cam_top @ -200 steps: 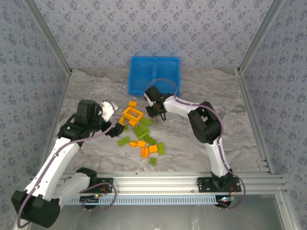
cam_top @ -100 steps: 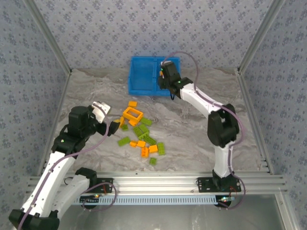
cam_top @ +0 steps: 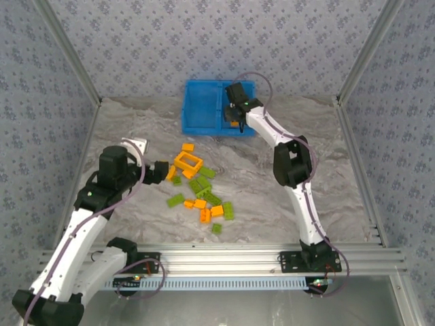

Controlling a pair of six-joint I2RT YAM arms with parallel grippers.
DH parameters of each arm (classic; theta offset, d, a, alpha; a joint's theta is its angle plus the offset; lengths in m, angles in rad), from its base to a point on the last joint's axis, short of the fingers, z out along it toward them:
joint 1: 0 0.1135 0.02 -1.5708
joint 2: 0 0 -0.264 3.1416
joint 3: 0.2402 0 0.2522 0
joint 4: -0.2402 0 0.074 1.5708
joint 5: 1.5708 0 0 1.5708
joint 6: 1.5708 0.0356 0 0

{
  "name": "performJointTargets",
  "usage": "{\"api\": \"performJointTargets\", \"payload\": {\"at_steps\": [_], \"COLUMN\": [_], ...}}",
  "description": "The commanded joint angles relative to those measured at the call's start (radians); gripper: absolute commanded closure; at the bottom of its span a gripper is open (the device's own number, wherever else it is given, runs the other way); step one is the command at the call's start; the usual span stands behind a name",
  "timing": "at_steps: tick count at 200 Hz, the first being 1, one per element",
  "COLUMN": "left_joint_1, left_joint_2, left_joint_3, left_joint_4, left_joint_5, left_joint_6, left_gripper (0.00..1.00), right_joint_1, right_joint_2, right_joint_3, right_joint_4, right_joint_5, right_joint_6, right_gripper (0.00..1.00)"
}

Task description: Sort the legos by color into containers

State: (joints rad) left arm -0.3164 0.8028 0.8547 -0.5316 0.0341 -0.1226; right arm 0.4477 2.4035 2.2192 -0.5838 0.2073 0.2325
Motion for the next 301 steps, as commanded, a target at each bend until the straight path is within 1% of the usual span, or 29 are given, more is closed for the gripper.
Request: {"api": "performJointTargets", "payload": {"at_steps": [1,10,20,32,50,70,93,109,129,138,157,169,183,194,212,241,262,277,285,301], "left_joint_1": [-0.009,-0.009,-0.009,-0.012,-0.023,-0.049,-0.078,-0.077,-0.074,-0.072,-0.071,-0.065,-0.053,-0.047,-0.044,-0.044,-0.044,-0.044,-0.045,-0.049], "left_joint_2": [0.067,0.104,0.153,0.217,0.326,0.441,0.588,0.698,0.837,0.892,0.979,1.018,1.057,1.076,1.095,1.113,1.116,1.110,1.099,1.055], "left_joint_3": [0.068,0.084,0.110,0.148,0.190,0.223,0.285,0.338,0.420,0.456,0.501,0.515,0.532,0.537,0.535,0.518,0.503,0.501,0.499,0.497], "left_joint_4": [-0.089,-0.116,-0.140,-0.192,-0.196,-0.169,-0.157,-0.153,-0.161,-0.169,-0.162,-0.153,-0.153,-0.114,-0.099,-0.087,-0.076,-0.076,-0.077,-0.085], "left_joint_5": [-0.082,-0.085,-0.073,-0.057,-0.012,0.022,-0.002,-0.014,-0.027,-0.040,-0.083,-0.091,-0.074,-0.062,-0.025,0.013,0.016,0.022,0.028,0.028], "left_joint_6": [-0.312,-0.375,-0.412,-0.441,-0.465,-0.472,-0.421,-0.384,-0.323,-0.291,-0.219,-0.187,-0.172,-0.165,-0.153,-0.145,-0.137,-0.132,-0.131,-0.130], "left_gripper": [0.02,0.07,0.13,0.21,0.30,0.34,0.37,0.40,0.43,0.43,0.44,0.44,0.45,0.45,0.50,0.55,0.63,0.74,0.79,0.82], "right_joint_1": [0.005,0.009,0.014,0.019,0.038,0.083,0.143,0.175,0.199,0.204,0.208,0.207,0.207,0.209,0.208,0.207,0.208,0.209,0.206,0.207], "right_joint_2": [-0.150,-0.207,-0.290,-0.385,-0.546,-0.746,-0.945,-1.039,-1.125,-1.156,-1.205,-1.227,-1.243,-1.247,-1.244,-1.235,-1.235,-1.236,-1.237,-1.246], "right_joint_3": [0.000,-0.054,-0.126,-0.207,-0.358,-0.581,-0.820,-0.927,-1.017,-1.075,-1.121,-1.145,-1.159,-1.159,-1.160,-1.147,-1.131,-1.122,-1.116,-1.114], "right_joint_4": [-0.056,-0.028,0.007,0.025,0.049,0.103,0.162,0.160,0.132,0.119,0.086,0.079,0.080,0.079,0.085,0.096,0.096,0.090,0.084,0.073], "right_joint_5": [-0.010,-0.009,-0.014,-0.034,-0.073,-0.078,-0.059,-0.087,-0.094,-0.102,-0.087,-0.078,-0.062,-0.052,-0.042,-0.042,-0.036,-0.028,-0.023,-0.009], "right_joint_6": [0.007,0.002,0.000,-0.003,-0.007,-0.013,0.003,0.008,0.028,0.037,0.048,0.051,0.051,0.050,0.050,0.051,0.058,0.066,0.069,0.075], "right_gripper": [0.46,0.46,0.45,0.45,0.44,0.37,0.25,0.17,0.13,0.12,0.10,0.10,0.10,0.09,0.09,0.09,0.09,0.09,0.09,0.09]}}
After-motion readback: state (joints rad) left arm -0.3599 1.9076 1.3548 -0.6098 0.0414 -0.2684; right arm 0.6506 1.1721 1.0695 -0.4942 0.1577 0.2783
